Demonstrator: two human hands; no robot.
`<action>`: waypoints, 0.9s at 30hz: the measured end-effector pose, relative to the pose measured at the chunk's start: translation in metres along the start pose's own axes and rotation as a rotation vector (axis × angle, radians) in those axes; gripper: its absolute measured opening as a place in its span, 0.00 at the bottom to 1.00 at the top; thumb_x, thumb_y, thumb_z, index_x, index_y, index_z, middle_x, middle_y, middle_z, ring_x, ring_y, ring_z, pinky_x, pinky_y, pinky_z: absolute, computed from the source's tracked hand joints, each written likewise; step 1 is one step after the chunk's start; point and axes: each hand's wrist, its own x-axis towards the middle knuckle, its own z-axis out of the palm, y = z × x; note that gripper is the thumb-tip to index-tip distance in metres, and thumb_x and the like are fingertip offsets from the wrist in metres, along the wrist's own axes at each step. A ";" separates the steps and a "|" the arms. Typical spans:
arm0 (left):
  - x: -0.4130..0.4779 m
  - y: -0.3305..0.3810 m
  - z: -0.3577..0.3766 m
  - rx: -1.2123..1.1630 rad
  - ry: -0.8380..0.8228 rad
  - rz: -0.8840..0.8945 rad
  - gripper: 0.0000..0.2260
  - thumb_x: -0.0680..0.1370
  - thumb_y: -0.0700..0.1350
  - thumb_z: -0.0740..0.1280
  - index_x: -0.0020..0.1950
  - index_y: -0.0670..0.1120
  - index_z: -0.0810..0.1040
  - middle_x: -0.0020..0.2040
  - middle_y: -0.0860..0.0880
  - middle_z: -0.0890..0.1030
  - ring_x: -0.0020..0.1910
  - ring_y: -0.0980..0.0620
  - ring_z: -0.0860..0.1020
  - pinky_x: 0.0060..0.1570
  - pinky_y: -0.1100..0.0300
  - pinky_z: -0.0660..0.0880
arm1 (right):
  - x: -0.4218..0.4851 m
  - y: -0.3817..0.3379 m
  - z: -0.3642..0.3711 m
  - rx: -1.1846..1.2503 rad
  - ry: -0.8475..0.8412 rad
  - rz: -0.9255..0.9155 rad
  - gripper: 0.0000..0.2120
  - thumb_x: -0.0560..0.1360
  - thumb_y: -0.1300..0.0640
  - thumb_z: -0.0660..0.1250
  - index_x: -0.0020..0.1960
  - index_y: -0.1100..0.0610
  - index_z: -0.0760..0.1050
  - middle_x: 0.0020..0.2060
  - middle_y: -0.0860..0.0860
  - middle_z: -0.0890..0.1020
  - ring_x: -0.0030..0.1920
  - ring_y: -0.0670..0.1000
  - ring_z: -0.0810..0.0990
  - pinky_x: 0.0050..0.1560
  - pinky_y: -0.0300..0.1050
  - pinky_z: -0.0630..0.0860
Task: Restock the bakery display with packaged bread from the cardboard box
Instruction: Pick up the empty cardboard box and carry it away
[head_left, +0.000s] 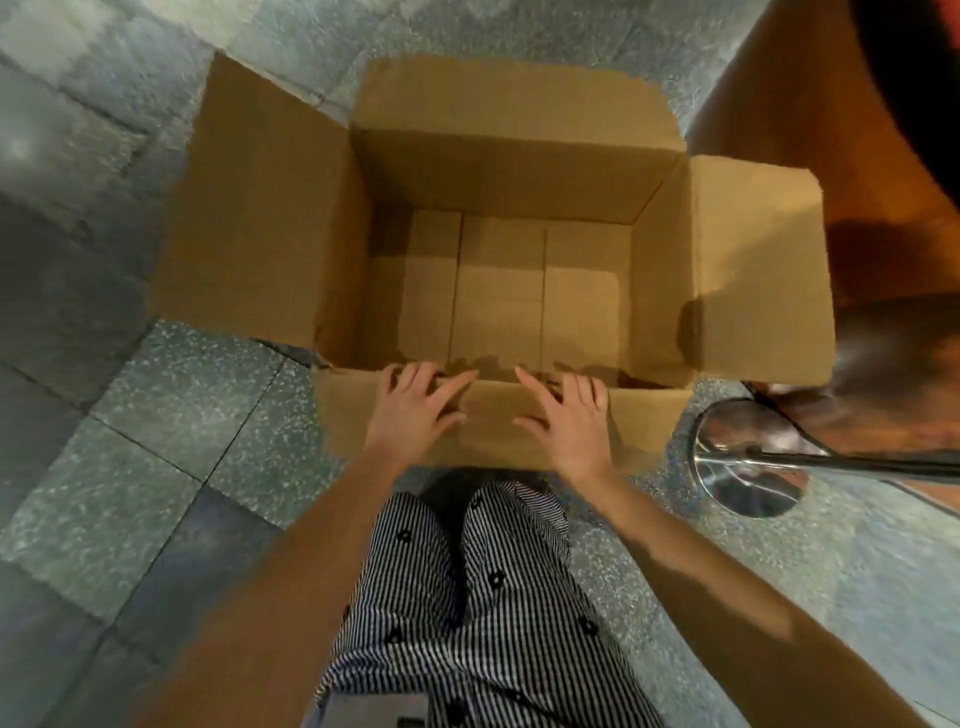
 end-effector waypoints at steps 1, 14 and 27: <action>0.003 -0.001 0.006 0.011 0.053 0.001 0.25 0.77 0.58 0.68 0.73 0.58 0.69 0.61 0.44 0.76 0.61 0.42 0.74 0.65 0.40 0.66 | 0.002 0.000 0.005 -0.008 0.052 0.006 0.32 0.70 0.42 0.74 0.71 0.46 0.71 0.46 0.57 0.77 0.52 0.56 0.70 0.59 0.55 0.62; 0.033 0.010 -0.068 -0.003 0.360 -0.033 0.18 0.71 0.50 0.77 0.59 0.51 0.78 0.50 0.45 0.78 0.52 0.43 0.76 0.60 0.44 0.65 | 0.044 -0.001 -0.061 0.095 0.287 0.021 0.21 0.68 0.47 0.76 0.60 0.51 0.80 0.41 0.53 0.75 0.46 0.55 0.71 0.50 0.49 0.61; -0.033 -0.004 -0.297 0.069 0.515 -0.264 0.22 0.72 0.51 0.75 0.64 0.51 0.76 0.53 0.47 0.78 0.57 0.44 0.75 0.61 0.42 0.66 | 0.122 -0.090 -0.286 0.118 0.226 -0.265 0.25 0.72 0.46 0.73 0.67 0.50 0.77 0.43 0.54 0.76 0.49 0.58 0.75 0.52 0.49 0.59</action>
